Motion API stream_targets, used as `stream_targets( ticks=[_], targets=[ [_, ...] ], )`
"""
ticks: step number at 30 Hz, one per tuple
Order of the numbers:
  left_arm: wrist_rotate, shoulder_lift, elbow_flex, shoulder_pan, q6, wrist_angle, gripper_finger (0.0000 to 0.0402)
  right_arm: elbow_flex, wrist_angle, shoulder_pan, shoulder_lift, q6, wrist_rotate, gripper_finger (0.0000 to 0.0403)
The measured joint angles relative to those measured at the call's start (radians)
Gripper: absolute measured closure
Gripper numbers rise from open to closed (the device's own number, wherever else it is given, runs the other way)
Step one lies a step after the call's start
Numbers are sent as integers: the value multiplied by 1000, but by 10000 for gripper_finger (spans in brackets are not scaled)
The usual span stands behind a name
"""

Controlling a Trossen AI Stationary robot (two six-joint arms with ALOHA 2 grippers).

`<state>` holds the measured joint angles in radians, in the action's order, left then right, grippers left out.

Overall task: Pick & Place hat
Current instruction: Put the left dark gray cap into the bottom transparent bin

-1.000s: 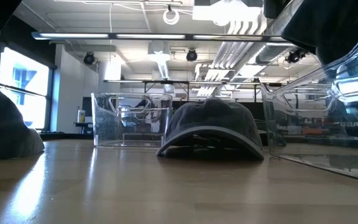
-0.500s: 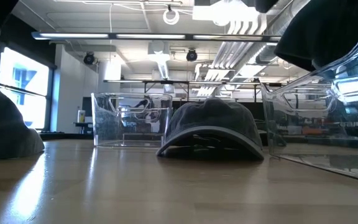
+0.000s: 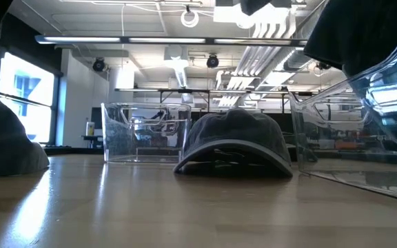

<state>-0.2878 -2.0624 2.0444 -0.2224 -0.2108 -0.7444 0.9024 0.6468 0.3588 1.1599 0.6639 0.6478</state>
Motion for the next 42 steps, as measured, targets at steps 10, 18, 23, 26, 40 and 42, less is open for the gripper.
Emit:
stream_targets(
  ticks=[10,18,23,26,40,42],
  targets=[
    [52,59,5,19,55,-3,397,96,10,1,-3,263,-81,395],
    [83,77,3,18,95,-17,397,125,45,49,2,371,-167,393],
    [58,77,5,10,103,-22,397,125,37,105,1,347,-256,395],
    [54,77,3,2,106,-21,397,127,71,128,9,266,-276,388],
    [171,122,2,-1,36,-263,397,125,130,165,27,63,-218,323],
    [185,129,-4,-1,34,-299,397,128,137,165,11,62,-220,288]
  ],
)
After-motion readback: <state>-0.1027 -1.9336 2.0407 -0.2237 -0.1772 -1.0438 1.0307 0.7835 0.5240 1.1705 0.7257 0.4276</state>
